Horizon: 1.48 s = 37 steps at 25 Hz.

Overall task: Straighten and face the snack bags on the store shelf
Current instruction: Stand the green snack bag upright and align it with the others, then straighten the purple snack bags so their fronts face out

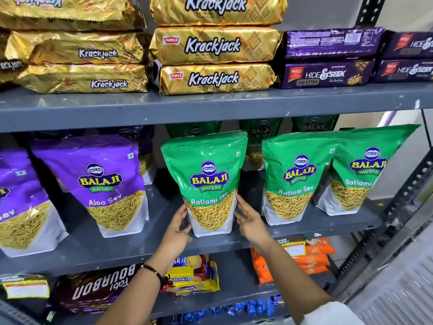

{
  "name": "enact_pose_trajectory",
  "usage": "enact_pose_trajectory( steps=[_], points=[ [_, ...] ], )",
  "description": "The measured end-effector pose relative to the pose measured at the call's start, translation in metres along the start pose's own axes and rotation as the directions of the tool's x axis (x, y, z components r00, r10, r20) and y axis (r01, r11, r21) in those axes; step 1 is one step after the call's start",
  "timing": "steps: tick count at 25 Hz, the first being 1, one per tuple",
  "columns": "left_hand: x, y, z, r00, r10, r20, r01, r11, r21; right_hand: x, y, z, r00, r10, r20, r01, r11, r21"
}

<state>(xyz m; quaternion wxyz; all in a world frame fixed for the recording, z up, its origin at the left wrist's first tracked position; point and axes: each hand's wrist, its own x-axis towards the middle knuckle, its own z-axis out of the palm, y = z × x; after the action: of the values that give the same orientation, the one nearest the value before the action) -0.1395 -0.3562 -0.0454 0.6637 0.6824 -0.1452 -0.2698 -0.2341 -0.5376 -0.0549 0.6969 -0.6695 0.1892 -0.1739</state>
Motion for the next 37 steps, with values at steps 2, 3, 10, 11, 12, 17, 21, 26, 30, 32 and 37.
enact_pose_trajectory(
  steps=[2, 3, 10, 11, 12, 17, 21, 26, 30, 32, 37],
  points=[
    [0.000, -0.001, -0.001, 1.000, 0.012, -0.003, -0.012, 1.000, -0.015, 0.000, 0.000, 0.000, 1.000, 0.004, 0.004, -0.004, 1.000, 0.007],
    [0.000, -0.002, -0.001, 1.000, 0.017, -0.005, -0.017, 1.000, -0.015, -0.001, -0.001, 0.001, 1.000, 0.005, 0.003, -0.005, 1.000, 0.013],
    [0.000, -0.001, 0.001, 1.000, 0.008, -0.026, -0.009, 0.999, -0.037, 0.000, 0.001, 0.000, 1.000, -0.004, -0.018, 0.004, 1.000, 0.009],
    [0.001, -0.002, 0.000, 0.999, 0.011, -0.032, -0.012, 0.999, -0.037, 0.001, 0.002, 0.000, 1.000, -0.003, -0.021, 0.003, 1.000, 0.001],
    [0.002, -0.003, -0.001, 0.999, 0.018, -0.037, -0.020, 0.999, -0.035, 0.002, 0.003, 0.000, 1.000, -0.007, -0.016, 0.007, 1.000, 0.001],
    [0.003, -0.005, 0.000, 0.999, 0.022, -0.027, -0.023, 0.999, -0.026, 0.003, 0.005, -0.003, 1.000, 0.004, -0.017, -0.004, 0.999, -0.034],
    [0.003, -0.003, -0.007, 0.996, 0.076, -0.038, -0.075, 0.996, 0.039, -0.011, -0.002, 0.013, 0.959, -0.055, -0.280, 0.082, 0.993, 0.086],
    [-0.003, 0.004, -0.043, 0.927, 0.209, -0.312, -0.183, 0.977, 0.111, -0.037, -0.012, 0.066, 0.848, -0.292, -0.443, 0.257, 0.956, -0.138],
    [-0.012, 0.006, -0.091, 0.822, 0.265, -0.504, -0.281, 0.959, 0.046, -0.042, -0.026, 0.121, 0.927, -0.359, -0.105, 0.329, 0.917, -0.225],
    [-0.021, 0.006, -0.119, 0.774, 0.235, -0.588, -0.317, 0.948, -0.038, -0.030, -0.028, 0.141, 0.959, -0.281, 0.047, 0.284, 0.942, -0.176],
    [-0.035, 0.029, -0.169, 0.776, 0.137, -0.616, -0.271, 0.954, -0.129, 0.007, -0.031, 0.171, 0.962, 0.090, 0.256, -0.090, 0.996, -0.009]
  ],
)
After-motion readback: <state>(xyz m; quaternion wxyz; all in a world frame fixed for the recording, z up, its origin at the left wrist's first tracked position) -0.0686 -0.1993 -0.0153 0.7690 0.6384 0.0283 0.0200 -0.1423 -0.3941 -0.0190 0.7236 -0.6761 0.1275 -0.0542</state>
